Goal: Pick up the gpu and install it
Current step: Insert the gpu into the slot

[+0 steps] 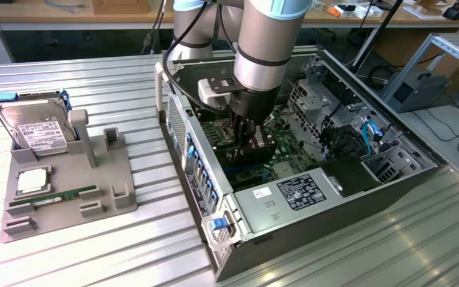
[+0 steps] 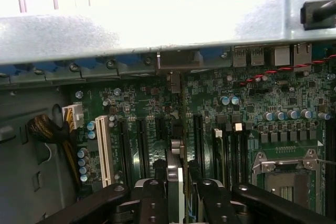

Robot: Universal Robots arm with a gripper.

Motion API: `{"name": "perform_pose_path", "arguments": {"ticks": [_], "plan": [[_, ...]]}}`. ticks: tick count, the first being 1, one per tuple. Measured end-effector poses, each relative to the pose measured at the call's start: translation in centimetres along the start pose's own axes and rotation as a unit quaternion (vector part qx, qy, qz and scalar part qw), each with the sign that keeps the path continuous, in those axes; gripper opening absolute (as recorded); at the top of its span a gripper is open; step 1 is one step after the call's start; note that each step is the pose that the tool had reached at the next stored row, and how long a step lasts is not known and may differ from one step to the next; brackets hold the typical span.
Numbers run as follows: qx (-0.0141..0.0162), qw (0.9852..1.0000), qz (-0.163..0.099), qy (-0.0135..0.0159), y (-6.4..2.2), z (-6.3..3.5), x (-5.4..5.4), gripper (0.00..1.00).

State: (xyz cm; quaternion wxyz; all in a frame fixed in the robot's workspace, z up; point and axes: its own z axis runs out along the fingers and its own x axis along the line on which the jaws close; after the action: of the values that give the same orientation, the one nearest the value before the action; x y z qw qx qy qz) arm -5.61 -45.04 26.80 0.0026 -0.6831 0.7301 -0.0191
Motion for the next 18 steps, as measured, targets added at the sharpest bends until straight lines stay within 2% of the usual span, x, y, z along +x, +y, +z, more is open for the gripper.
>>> {"name": "perform_pose_path", "arguments": {"ticks": [13,18], "plan": [[0.0000,1.0000,0.000,-0.0001,0.00,0.01,0.00,0.27],[0.0005,0.9998,-0.018,-0.0007,0.01,0.02,-0.02,0.27]]}}
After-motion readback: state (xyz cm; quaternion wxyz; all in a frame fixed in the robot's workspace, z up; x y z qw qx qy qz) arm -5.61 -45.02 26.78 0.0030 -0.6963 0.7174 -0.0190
